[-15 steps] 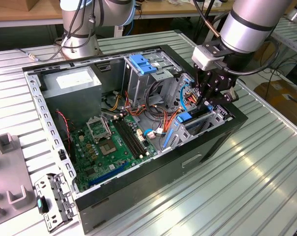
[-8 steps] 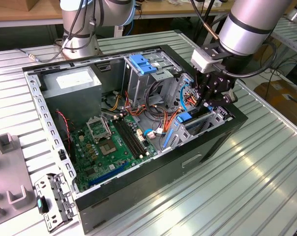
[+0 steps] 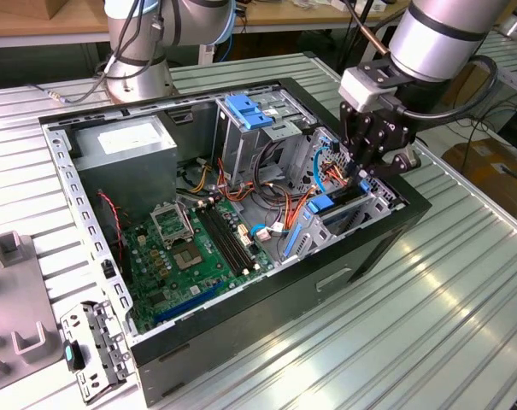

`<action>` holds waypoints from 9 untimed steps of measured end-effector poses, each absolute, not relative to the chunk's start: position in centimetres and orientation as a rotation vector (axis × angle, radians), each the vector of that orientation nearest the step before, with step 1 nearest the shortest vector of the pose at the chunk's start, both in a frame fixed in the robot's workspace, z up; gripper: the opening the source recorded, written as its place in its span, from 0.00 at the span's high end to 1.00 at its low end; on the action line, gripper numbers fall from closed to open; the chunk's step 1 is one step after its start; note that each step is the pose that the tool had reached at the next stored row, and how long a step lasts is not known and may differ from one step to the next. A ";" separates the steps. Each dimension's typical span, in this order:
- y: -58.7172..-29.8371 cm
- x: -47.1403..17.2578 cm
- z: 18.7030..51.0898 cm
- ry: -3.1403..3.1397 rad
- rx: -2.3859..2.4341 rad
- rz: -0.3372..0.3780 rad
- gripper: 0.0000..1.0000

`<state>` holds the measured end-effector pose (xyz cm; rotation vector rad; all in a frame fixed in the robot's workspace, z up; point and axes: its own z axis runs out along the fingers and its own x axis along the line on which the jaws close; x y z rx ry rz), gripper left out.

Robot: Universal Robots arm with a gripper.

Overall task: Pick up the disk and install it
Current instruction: 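Insert the first disk wire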

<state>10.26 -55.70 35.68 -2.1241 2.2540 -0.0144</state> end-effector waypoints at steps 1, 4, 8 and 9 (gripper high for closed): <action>-55.7 10.3 35.7 2.254 -2.124 -0.015 0.84; -55.7 10.3 35.7 2.254 -2.124 -0.015 0.89; -55.7 10.3 35.7 2.254 -2.124 -0.015 0.89; -55.7 10.3 35.7 2.254 -2.124 -0.015 0.89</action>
